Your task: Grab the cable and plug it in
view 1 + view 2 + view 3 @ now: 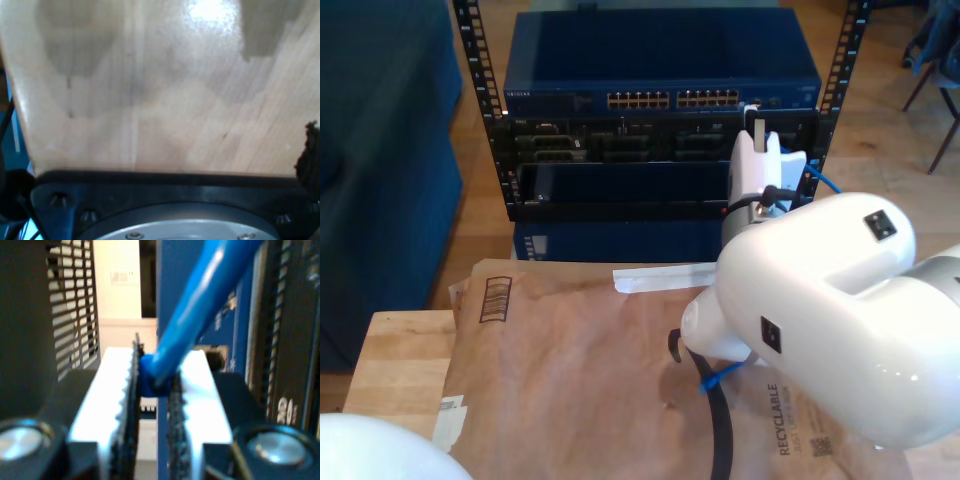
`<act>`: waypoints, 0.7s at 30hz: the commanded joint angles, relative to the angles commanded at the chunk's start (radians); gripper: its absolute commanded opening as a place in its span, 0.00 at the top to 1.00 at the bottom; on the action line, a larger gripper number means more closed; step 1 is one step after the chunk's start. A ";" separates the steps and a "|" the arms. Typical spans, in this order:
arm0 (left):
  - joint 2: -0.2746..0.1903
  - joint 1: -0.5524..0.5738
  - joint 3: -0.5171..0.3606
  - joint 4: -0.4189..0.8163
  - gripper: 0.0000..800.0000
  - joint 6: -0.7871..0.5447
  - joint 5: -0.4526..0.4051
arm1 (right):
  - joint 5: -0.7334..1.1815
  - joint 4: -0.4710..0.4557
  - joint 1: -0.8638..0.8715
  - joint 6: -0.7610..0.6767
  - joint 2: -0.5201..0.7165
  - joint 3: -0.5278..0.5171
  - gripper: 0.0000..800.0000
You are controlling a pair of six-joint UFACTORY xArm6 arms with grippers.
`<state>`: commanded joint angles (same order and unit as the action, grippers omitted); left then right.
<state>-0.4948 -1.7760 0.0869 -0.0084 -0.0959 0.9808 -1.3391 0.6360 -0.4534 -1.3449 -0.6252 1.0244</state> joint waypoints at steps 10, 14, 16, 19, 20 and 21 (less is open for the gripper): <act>0.000 0.000 0.000 0.002 0.00 0.000 0.000 | -0.012 0.003 -0.003 -0.002 -0.061 0.081 1.00; 0.000 0.000 0.000 0.000 0.00 0.000 0.000 | -0.009 0.002 -0.003 -0.002 -0.114 0.167 1.00; 0.000 0.000 0.000 0.000 0.00 0.000 0.000 | -0.009 0.002 -0.005 0.000 -0.132 0.201 1.00; 0.000 0.000 0.000 0.000 0.00 0.000 0.000 | -0.008 0.000 -0.005 0.002 -0.138 0.212 1.00; 0.000 0.000 0.000 0.000 0.00 0.000 0.000 | -0.008 0.000 -0.005 0.002 -0.138 0.209 1.00; 0.000 0.000 0.000 0.000 0.00 0.000 0.000 | -0.008 0.000 -0.005 0.002 -0.138 0.209 1.00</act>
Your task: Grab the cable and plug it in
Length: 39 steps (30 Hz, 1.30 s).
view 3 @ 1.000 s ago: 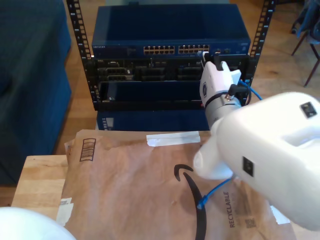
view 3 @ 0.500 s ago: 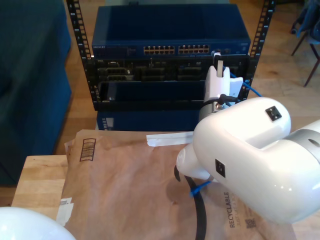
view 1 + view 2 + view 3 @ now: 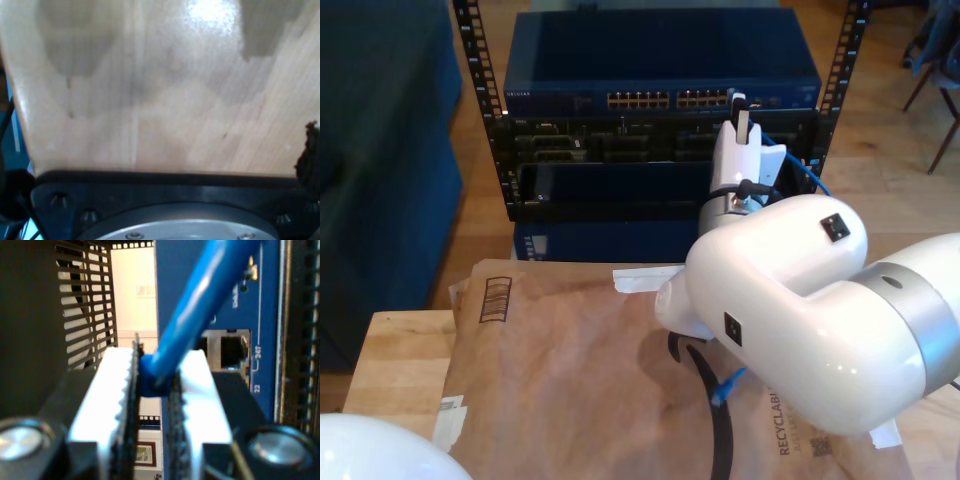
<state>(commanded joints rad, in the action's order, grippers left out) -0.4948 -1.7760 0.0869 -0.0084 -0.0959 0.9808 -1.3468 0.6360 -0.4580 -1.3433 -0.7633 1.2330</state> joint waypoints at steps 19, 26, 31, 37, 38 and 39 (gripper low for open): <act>0.000 0.000 0.000 0.000 0.00 0.000 0.000 | -0.006 -0.008 0.005 0.032 -0.023 0.009 1.00; 0.000 0.000 0.000 0.000 0.00 0.000 0.000 | -0.034 -0.003 0.005 0.075 -0.018 0.005 1.00; 0.000 0.000 0.000 0.000 0.00 0.000 0.000 | -0.032 -0.005 0.005 0.075 -0.020 0.006 1.00; 0.000 0.000 0.000 0.000 0.00 0.000 0.000 | -0.031 -0.008 0.006 0.075 -0.023 0.008 1.00; 0.000 0.000 0.000 0.000 0.00 0.000 0.000 | -0.031 -0.006 0.008 0.075 -0.023 0.008 1.00; 0.000 0.000 0.000 0.000 0.00 0.000 0.000 | -0.031 -0.006 0.009 0.075 -0.023 0.008 1.00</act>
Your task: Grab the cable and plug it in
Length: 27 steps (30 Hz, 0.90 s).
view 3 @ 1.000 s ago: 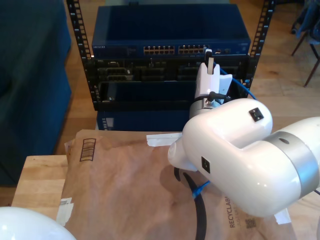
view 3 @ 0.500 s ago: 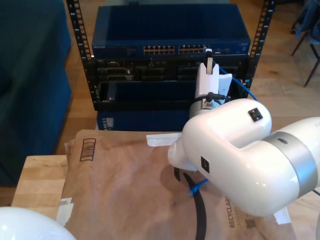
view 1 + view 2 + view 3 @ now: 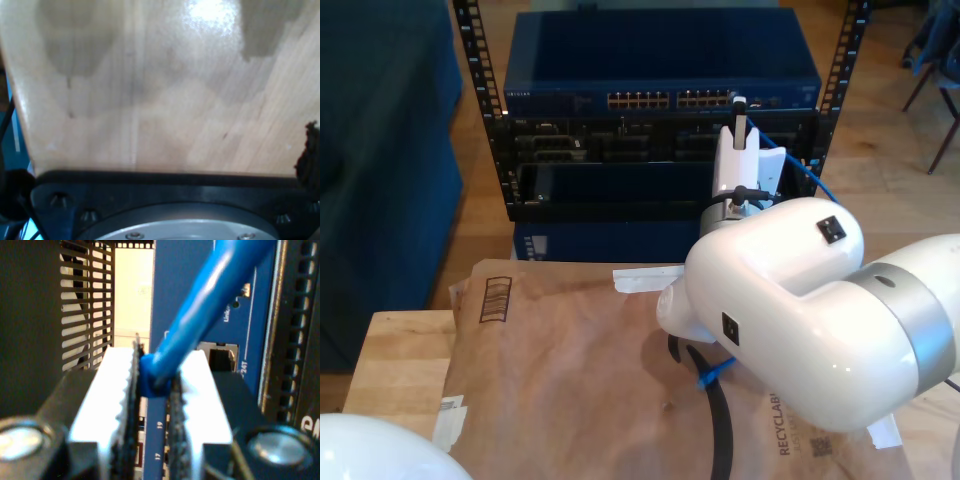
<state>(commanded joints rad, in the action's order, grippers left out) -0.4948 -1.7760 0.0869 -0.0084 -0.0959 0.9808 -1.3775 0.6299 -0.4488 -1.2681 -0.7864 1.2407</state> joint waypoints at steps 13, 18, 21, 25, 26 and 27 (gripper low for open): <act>0.000 0.000 0.000 0.000 0.00 0.000 0.000 | 0.003 0.000 0.000 -0.002 -0.003 0.008 1.00; 0.000 0.000 0.000 0.000 0.00 0.000 0.000 | 0.005 0.000 -0.002 -0.003 -0.005 0.014 1.00; 0.000 0.000 0.000 0.000 0.00 0.000 0.000 | 0.003 0.000 0.003 -0.003 -0.008 0.018 1.00; 0.000 0.000 0.000 0.000 0.00 0.000 0.000 | 0.005 0.000 0.008 -0.002 -0.023 0.035 1.00; 0.000 0.000 0.000 0.000 0.00 0.000 0.000 | 0.006 0.000 0.008 -0.003 -0.025 0.035 1.00; 0.000 0.000 0.000 0.000 0.00 0.000 0.000 | 0.006 0.000 0.008 -0.003 -0.023 0.035 1.00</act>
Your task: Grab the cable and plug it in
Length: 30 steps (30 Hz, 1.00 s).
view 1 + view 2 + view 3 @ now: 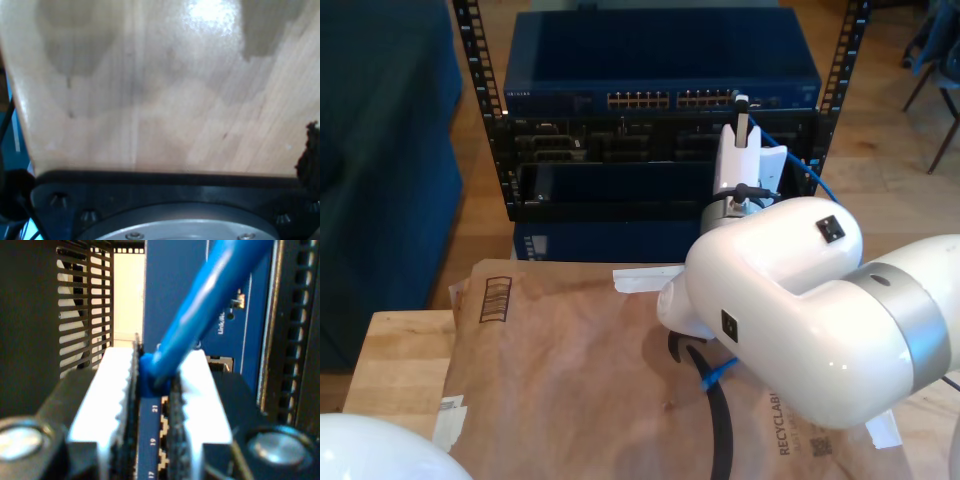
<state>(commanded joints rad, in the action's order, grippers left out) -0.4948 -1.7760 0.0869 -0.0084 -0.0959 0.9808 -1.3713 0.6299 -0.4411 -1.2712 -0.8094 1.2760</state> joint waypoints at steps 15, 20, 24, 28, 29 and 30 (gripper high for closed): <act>0.000 0.000 0.000 0.000 0.00 0.000 0.000 | 0.002 -0.003 -0.003 0.000 0.005 -0.002 1.00; 0.000 0.000 0.000 0.000 0.00 0.000 0.000 | 0.003 -0.003 0.000 0.000 0.002 0.003 1.00; 0.000 0.000 0.000 0.000 0.00 0.000 0.000 | 0.005 -0.003 0.000 0.000 0.000 0.000 1.00; 0.000 0.000 0.000 0.000 0.00 0.000 0.000 | 0.005 -0.003 0.000 -0.003 0.000 -0.005 1.00; 0.000 0.000 0.000 0.000 0.00 0.000 0.000 | 0.006 -0.003 0.000 -0.003 0.000 -0.003 1.00; 0.000 0.000 0.000 0.000 0.00 0.000 0.000 | 0.006 -0.003 0.000 -0.003 0.000 -0.003 1.00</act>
<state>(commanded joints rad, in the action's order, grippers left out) -0.4948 -1.7760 0.0869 -0.0084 -0.0959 0.9808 -1.3652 0.6268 -0.4411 -1.2743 -0.8094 1.2729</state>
